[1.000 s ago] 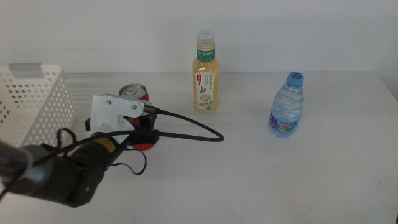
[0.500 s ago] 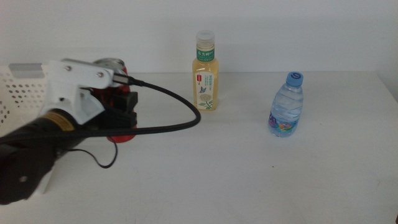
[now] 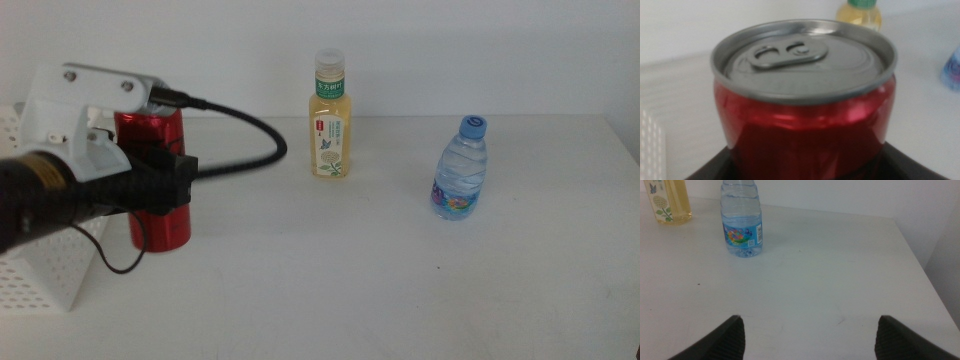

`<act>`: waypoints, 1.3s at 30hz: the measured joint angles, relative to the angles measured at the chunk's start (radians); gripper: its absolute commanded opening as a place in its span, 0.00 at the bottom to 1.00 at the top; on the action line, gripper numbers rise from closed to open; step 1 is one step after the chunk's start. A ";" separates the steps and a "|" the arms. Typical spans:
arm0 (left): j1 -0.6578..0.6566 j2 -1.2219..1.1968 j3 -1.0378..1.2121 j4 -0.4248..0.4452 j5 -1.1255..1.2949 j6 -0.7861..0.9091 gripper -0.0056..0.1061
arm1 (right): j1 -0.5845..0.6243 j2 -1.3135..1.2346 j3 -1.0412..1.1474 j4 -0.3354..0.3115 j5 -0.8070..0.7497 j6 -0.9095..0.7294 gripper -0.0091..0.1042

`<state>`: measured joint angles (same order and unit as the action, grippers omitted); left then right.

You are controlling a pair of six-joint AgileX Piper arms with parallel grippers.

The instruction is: Use arms to grab the bottles and put them into the dustbin to the left of the table.

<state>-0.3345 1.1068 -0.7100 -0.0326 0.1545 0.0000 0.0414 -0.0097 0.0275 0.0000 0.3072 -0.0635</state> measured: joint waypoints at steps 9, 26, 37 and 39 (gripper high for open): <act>0.075 0.057 -0.224 -0.013 0.407 0.000 0.01 | 0.000 0.000 0.000 0.000 0.000 0.000 0.68; 0.413 0.413 -0.791 -0.018 0.980 0.151 0.01 | 0.000 0.000 0.000 0.000 0.000 0.000 0.68; 0.527 0.640 -1.042 -0.019 1.096 0.258 0.01 | 0.000 0.000 0.000 0.000 0.000 0.000 0.68; 0.549 0.666 -1.050 -0.019 1.096 0.264 0.01 | 0.000 0.000 0.000 0.000 0.000 0.000 0.68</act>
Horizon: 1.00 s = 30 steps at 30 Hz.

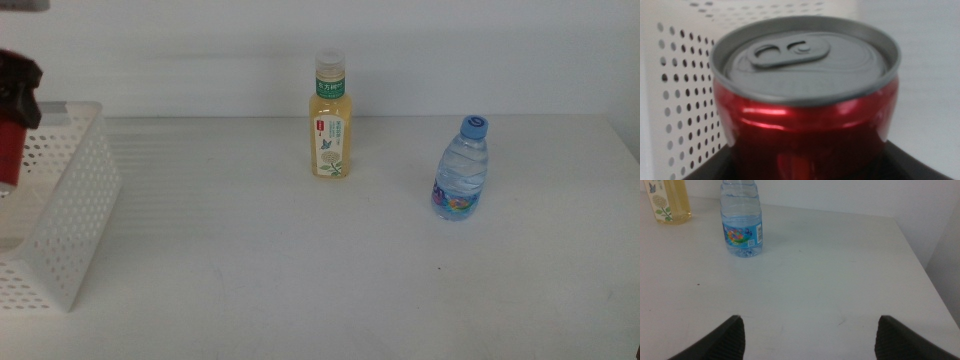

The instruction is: Use arms to grab the bottles and put them into the dustbin to the left of the table.

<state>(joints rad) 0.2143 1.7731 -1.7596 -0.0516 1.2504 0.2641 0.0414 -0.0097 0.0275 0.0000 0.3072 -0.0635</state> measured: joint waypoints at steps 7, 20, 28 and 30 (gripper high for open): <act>0.049 0.094 -0.004 0.003 -0.001 0.008 0.01 | 0.000 0.000 0.000 0.000 0.000 0.000 0.68; 0.050 0.250 -0.004 0.013 -0.068 0.011 0.01 | 0.000 0.000 0.000 0.000 0.000 0.000 0.68; 0.050 0.313 -0.004 0.016 -0.109 0.012 0.01 | 0.000 0.000 0.000 0.000 0.000 0.000 0.68; 0.050 0.330 -0.004 0.016 -0.119 0.012 0.01 | 0.000 0.000 0.000 0.000 0.000 0.000 0.68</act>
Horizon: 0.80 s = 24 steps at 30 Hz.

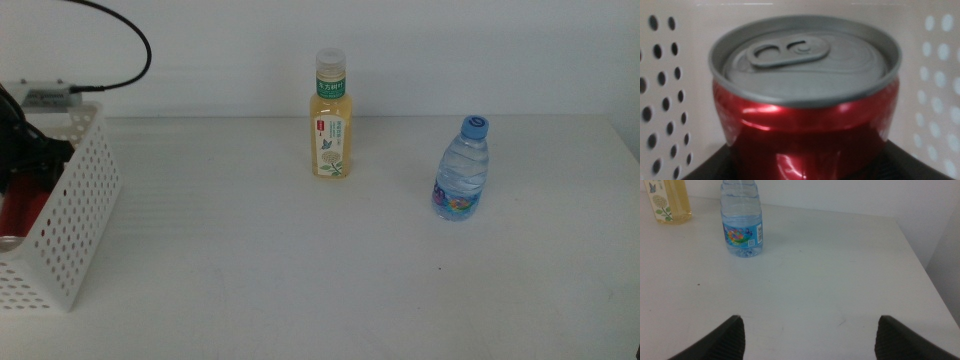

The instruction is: Use arms to grab the bottles and put them into the dustbin to the left of the table.

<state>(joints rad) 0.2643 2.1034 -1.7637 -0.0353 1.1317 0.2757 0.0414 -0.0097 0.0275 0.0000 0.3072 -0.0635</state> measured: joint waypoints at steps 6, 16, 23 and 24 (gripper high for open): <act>0.000 0.055 -0.001 0.000 -0.026 0.000 0.01 | 0.000 0.000 0.000 0.000 0.000 0.000 0.68; 0.000 0.066 -0.001 0.014 -0.029 0.000 0.44 | 0.000 0.000 0.000 0.000 0.000 0.000 0.68; 0.000 0.065 -0.005 0.049 -0.016 -0.001 0.85 | 0.000 0.000 0.000 0.000 0.000 0.000 0.68; 0.000 0.065 -0.010 0.054 -0.010 -0.001 0.86 | 0.000 0.000 0.000 0.000 0.000 0.000 0.68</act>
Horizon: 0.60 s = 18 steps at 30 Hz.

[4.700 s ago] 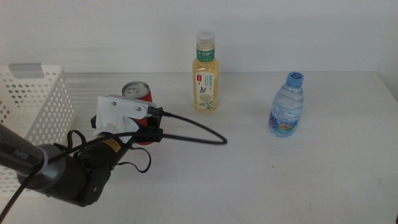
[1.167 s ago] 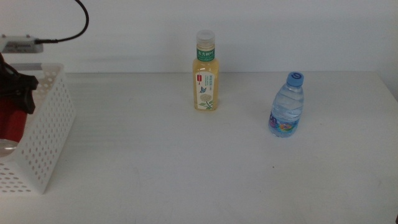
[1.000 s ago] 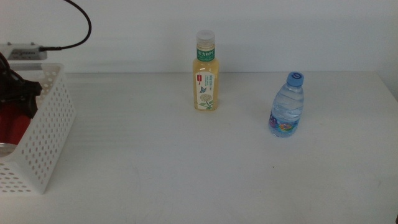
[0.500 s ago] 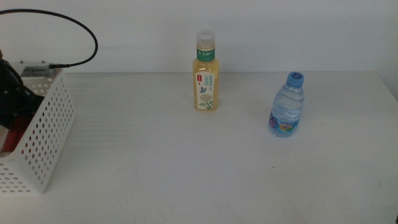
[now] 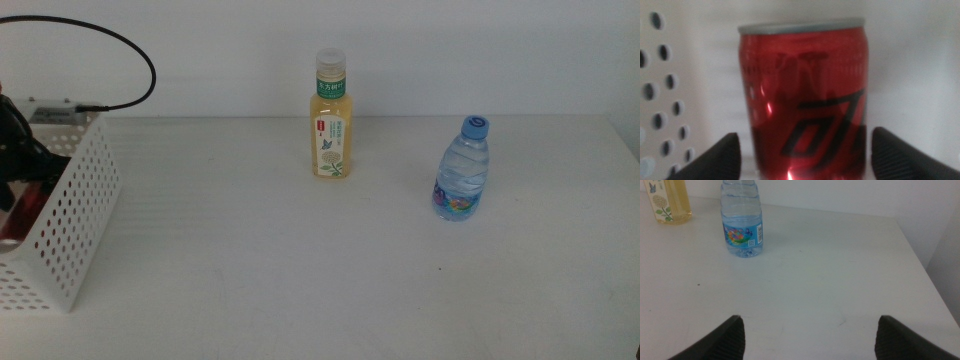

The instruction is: Use arms to grab the bottles and put them into the dustbin to the left of the table.

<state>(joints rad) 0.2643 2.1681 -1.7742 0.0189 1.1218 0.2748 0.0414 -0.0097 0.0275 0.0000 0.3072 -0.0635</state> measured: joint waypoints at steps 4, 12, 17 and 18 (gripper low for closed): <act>0.000 -0.016 -0.032 0.007 0.041 0.000 0.86 | 0.000 0.000 0.000 0.000 0.000 0.000 0.68; -0.015 -0.146 -0.059 -0.002 0.102 -0.068 0.86 | 0.000 0.000 0.000 0.000 0.000 0.000 0.68; -0.063 -0.312 -0.009 -0.025 0.094 -0.101 0.86 | 0.000 0.000 0.000 0.000 0.000 0.000 0.68; -0.077 -0.354 0.013 -0.029 0.086 -0.106 0.86 | 0.000 0.000 0.000 0.000 0.000 0.000 0.68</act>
<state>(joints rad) 0.1873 1.8144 -1.7608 -0.0103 1.2082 0.1692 0.0414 -0.0097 0.0275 0.0000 0.3072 -0.0635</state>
